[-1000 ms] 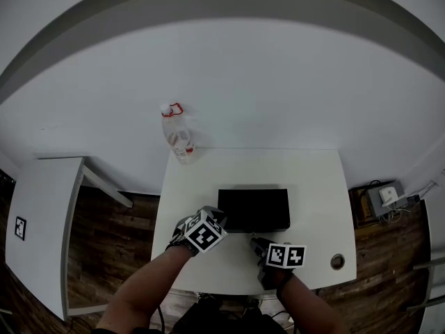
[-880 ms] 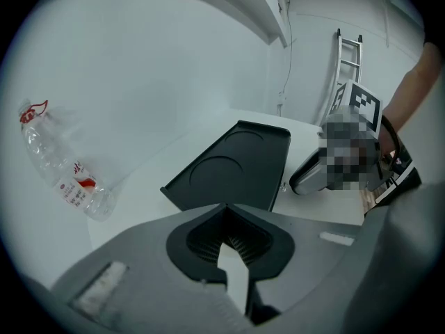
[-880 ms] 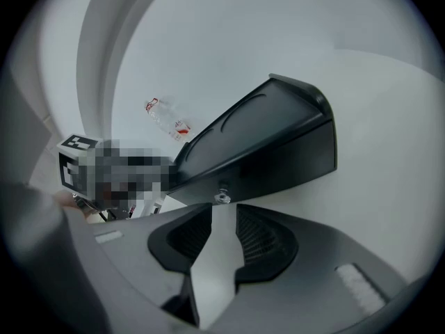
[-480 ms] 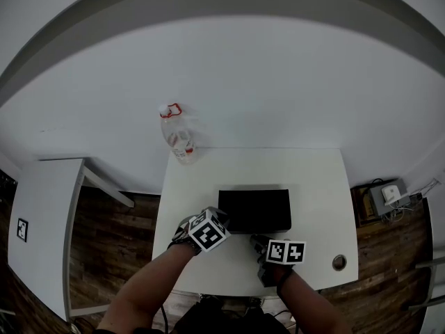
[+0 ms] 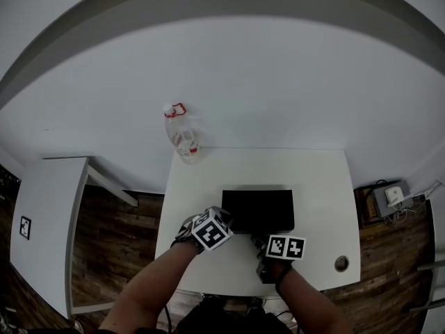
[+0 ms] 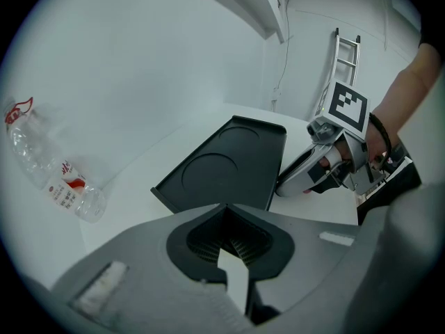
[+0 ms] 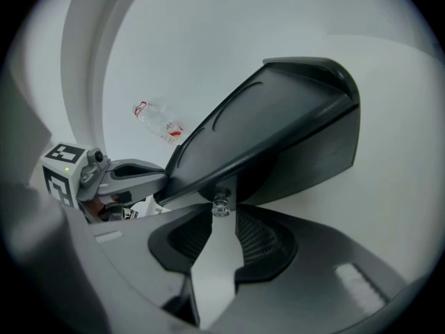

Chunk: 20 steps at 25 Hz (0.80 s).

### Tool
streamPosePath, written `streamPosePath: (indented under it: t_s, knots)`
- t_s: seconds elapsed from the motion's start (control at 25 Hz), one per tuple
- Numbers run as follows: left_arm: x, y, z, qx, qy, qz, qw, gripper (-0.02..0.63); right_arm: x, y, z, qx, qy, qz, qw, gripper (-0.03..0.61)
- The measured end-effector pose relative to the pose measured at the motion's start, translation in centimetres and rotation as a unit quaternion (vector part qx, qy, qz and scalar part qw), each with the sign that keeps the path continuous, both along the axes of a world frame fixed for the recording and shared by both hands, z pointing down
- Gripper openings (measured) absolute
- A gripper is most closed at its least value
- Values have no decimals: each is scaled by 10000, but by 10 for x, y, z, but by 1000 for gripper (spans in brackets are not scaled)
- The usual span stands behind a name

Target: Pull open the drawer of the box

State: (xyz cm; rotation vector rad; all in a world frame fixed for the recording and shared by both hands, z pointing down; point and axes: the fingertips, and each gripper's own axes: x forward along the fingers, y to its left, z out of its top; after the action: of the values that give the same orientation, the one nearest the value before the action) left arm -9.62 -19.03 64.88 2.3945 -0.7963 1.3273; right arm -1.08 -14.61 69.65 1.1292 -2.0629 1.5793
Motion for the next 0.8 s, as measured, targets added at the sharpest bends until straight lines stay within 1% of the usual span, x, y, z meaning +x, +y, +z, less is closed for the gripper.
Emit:
streamPosePath:
  t_s: [0.08, 0.16, 0.28, 0.8]
  knots:
    - [0, 0, 0, -16, 8, -4, 10000, 3, -2, 0, 0, -31, -73, 67, 9999, 103]
    - [-1, -1, 0, -61, 24, -16, 10000, 3, -5, -1, -1, -16, -94, 79, 9999, 79]
    - [-2, -1, 2, -171, 25, -36, 9998, 3, -5, -2, -1, -20, -132, 75, 9999, 77]
    - [0, -1, 4, -343, 177, -137, 9992, 3, -3, 14, -2, -25, -207, 4, 9998, 75]
